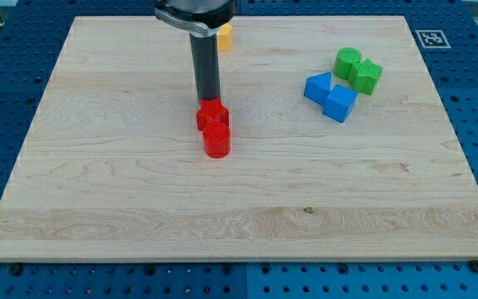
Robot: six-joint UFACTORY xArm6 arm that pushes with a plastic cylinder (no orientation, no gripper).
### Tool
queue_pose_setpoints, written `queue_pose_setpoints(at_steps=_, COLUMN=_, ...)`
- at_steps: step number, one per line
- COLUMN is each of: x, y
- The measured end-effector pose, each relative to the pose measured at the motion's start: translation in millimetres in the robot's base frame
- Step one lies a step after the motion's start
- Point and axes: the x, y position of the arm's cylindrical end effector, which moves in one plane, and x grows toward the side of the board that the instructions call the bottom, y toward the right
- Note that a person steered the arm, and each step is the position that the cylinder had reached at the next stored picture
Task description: Separate the blue blocks
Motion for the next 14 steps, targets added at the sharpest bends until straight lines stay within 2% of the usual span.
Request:
queue_pose_setpoints(at_steps=3, x=0, y=0)
queue_pose_setpoints(at_steps=5, x=-53, y=3)
queue_pose_setpoints(at_steps=10, x=-31, y=172)
queue_pose_setpoints(at_steps=11, x=-31, y=178)
queue_pose_setpoints(at_steps=12, x=-2, y=191)
queue_pose_setpoints(at_steps=14, x=116, y=214)
